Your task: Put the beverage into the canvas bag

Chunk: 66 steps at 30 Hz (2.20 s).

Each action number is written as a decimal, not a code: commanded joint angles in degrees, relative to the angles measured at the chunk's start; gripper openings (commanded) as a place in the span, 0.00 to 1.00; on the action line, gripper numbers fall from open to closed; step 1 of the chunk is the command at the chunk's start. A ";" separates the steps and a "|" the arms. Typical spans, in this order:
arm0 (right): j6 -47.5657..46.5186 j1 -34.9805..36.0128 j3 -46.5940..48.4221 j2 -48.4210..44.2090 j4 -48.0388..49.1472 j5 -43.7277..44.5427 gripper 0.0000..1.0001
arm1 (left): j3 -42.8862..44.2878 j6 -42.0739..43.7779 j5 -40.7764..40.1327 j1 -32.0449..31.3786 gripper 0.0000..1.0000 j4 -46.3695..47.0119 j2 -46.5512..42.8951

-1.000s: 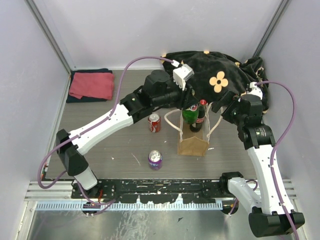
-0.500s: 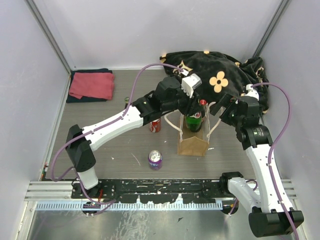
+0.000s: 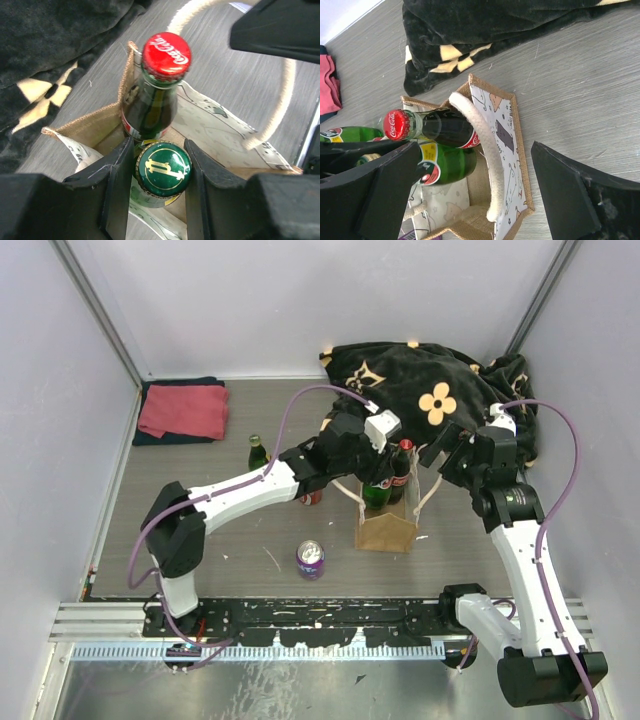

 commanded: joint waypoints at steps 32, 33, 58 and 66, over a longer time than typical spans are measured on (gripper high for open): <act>2.01 -0.19 0.58 0.93 4.37 -1.15 1.00 | -13.66 1.60 -5.10 1.05 0.00 27.69 3.73; 2.20 -0.20 0.46 0.92 4.50 -1.24 1.00 | -13.71 1.73 -5.16 1.08 0.00 27.72 3.81; 3.99 -0.17 -1.83 -0.31 5.61 -1.65 1.00 | -19.29 -0.24 -4.56 0.42 0.00 25.66 2.07; 4.06 -0.14 -1.86 -0.19 5.83 -1.63 1.00 | -18.39 1.82 -3.85 0.11 0.38 24.10 2.39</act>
